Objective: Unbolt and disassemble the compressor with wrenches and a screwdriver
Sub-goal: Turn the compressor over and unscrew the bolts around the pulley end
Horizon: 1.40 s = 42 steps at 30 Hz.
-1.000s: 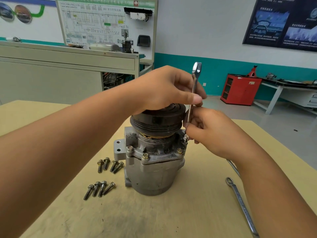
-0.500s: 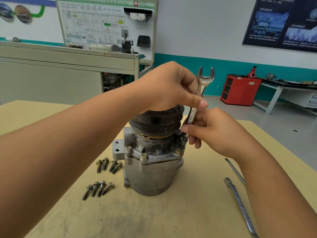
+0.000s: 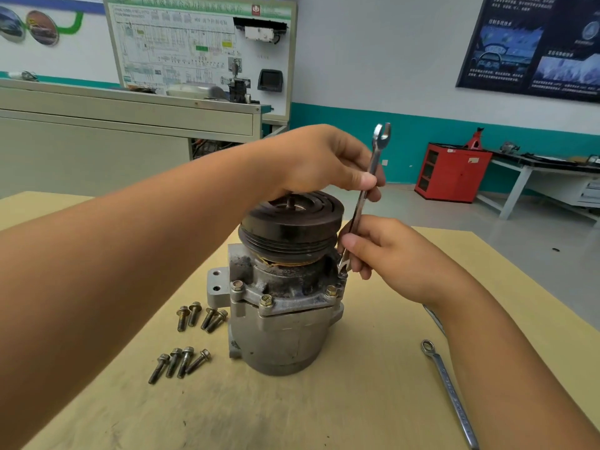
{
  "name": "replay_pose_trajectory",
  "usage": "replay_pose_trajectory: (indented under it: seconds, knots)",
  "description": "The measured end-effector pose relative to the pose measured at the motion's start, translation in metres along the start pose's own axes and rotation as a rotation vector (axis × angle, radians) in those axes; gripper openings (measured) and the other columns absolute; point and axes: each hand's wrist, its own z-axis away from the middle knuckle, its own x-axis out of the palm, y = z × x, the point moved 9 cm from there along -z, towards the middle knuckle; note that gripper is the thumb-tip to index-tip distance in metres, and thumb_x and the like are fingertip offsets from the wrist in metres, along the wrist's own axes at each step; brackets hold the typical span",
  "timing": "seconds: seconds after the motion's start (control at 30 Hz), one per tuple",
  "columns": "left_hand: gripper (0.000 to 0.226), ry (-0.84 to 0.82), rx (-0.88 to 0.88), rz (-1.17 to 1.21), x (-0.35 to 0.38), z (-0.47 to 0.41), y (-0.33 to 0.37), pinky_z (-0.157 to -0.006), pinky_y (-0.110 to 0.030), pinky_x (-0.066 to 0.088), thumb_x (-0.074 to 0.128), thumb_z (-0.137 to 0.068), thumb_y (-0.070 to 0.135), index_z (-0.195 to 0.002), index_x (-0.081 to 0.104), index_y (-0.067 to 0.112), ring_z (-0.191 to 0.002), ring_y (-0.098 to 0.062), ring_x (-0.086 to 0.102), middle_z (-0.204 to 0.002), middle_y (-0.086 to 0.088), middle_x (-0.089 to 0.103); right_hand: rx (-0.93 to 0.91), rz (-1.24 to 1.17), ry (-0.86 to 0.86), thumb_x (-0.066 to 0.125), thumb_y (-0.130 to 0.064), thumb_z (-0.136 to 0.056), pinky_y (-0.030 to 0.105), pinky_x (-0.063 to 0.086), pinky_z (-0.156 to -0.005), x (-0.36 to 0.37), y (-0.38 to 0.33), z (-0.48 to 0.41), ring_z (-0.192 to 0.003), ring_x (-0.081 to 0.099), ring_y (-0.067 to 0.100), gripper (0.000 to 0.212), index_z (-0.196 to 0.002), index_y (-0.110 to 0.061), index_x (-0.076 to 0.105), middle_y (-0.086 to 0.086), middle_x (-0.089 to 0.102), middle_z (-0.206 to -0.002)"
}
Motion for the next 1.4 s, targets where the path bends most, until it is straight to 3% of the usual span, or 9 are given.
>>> replay_pose_trajectory:
  seconds: [0.1, 0.17, 0.4, 0.53, 0.7, 0.87, 0.97, 1.17, 1.4]
  knots:
    - [0.011, 0.106, -0.025, -0.007, -0.010, -0.001, -0.006, -0.101, -0.034, 0.042, 0.073, -0.065, 0.038, -0.065, 0.068, 0.028, -0.095, -0.006, 0.066, -0.083, 0.008, 0.074, -0.018, 0.043, 0.037, 0.049, -0.022, -0.095, 0.013, 0.038, -0.050, -0.001, -0.004, 0.000, -0.051, 0.050, -0.004, 0.021, -0.076, -0.026, 0.056, -0.010, 0.055, -0.059]
    - [0.017, 0.159, -0.058, -0.016, -0.015, 0.001, -0.012, -0.086, -0.033, 0.046, 0.073, -0.057, 0.045, -0.053, 0.066, 0.030, -0.079, 0.002, 0.064, -0.072, 0.012, 0.071, -0.037, 0.078, 0.060, 0.053, -0.022, -0.094, 0.012, 0.038, -0.048, -0.005, -0.007, 0.000, -0.050, 0.051, -0.003, 0.018, -0.077, -0.022, 0.057, -0.008, 0.056, -0.059]
    - [0.035, 0.285, -0.082, -0.104, -0.026, 0.011, -0.011, -0.043, -0.009, 0.035, 0.079, -0.067, 0.044, -0.054, 0.056, 0.022, -0.045, -0.002, 0.040, -0.048, 0.011, 0.047, -0.063, 0.073, 0.018, 0.057, -0.018, -0.093, 0.020, 0.046, -0.051, -0.007, -0.013, 0.004, -0.046, 0.056, 0.004, 0.013, -0.081, -0.020, 0.059, -0.007, 0.064, -0.054]
    - [0.039, 0.343, -0.082, -0.124, -0.027, 0.018, -0.004, -0.035, -0.007, 0.028, 0.078, -0.073, 0.035, -0.053, 0.051, 0.017, -0.035, -0.001, 0.041, -0.037, 0.013, 0.044, -0.050, 0.016, -0.002, 0.056, -0.016, -0.094, 0.020, 0.045, -0.054, -0.005, -0.010, 0.003, -0.047, 0.058, 0.006, 0.010, -0.087, -0.018, 0.062, -0.005, 0.065, -0.055]
    - [0.032, 0.412, -0.005, -0.243, -0.024, 0.025, 0.006, -0.038, -0.007, 0.032, 0.074, -0.077, 0.037, -0.059, 0.056, 0.017, -0.042, 0.008, 0.047, -0.040, 0.020, 0.051, -0.039, 0.023, 0.001, 0.059, -0.021, -0.092, 0.023, 0.049, -0.054, -0.002, -0.007, 0.002, -0.050, 0.059, 0.006, 0.006, -0.087, -0.018, 0.062, -0.004, 0.066, -0.059]
    - [0.003, 0.068, 0.037, -0.084, -0.001, 0.027, 0.013, -0.081, -0.012, 0.043, 0.066, -0.086, 0.031, -0.087, 0.067, 0.033, -0.083, 0.010, 0.063, -0.084, 0.019, 0.072, -0.050, 0.091, -0.001, 0.055, -0.024, -0.093, 0.014, 0.045, -0.048, 0.000, -0.006, 0.001, -0.052, 0.058, 0.001, 0.012, -0.082, -0.023, 0.059, -0.013, 0.063, -0.058]
    - [0.003, 0.061, 0.054, -0.096, -0.001, 0.027, 0.016, -0.092, -0.028, 0.048, 0.068, -0.084, 0.025, -0.084, 0.070, 0.028, -0.089, -0.005, 0.067, -0.089, 0.007, 0.074, -0.061, 0.062, -0.032, 0.054, -0.021, -0.093, 0.011, 0.043, -0.050, 0.000, -0.006, 0.002, -0.054, 0.056, -0.002, 0.013, -0.082, -0.025, 0.059, -0.019, 0.061, -0.058]
    - [0.019, 0.258, 0.050, -0.160, -0.005, 0.021, 0.022, -0.053, -0.014, 0.040, 0.076, -0.075, 0.036, -0.069, 0.069, 0.019, -0.053, 0.000, 0.049, -0.060, 0.007, 0.065, -0.061, 0.070, -0.003, 0.059, -0.025, -0.090, 0.011, 0.045, -0.050, -0.007, -0.006, 0.002, -0.054, 0.059, 0.001, 0.007, -0.084, -0.028, 0.059, -0.014, 0.065, -0.062]
    - [0.031, 0.420, 0.042, -0.292, -0.004, 0.021, 0.030, -0.048, -0.014, 0.034, 0.071, -0.082, 0.036, -0.074, 0.070, 0.006, -0.057, -0.009, 0.047, -0.076, -0.007, 0.067, -0.042, 0.094, 0.094, 0.067, -0.030, -0.086, 0.011, 0.038, -0.043, -0.010, -0.006, 0.002, -0.043, 0.054, 0.002, 0.018, -0.074, -0.024, 0.055, -0.010, 0.063, -0.052]
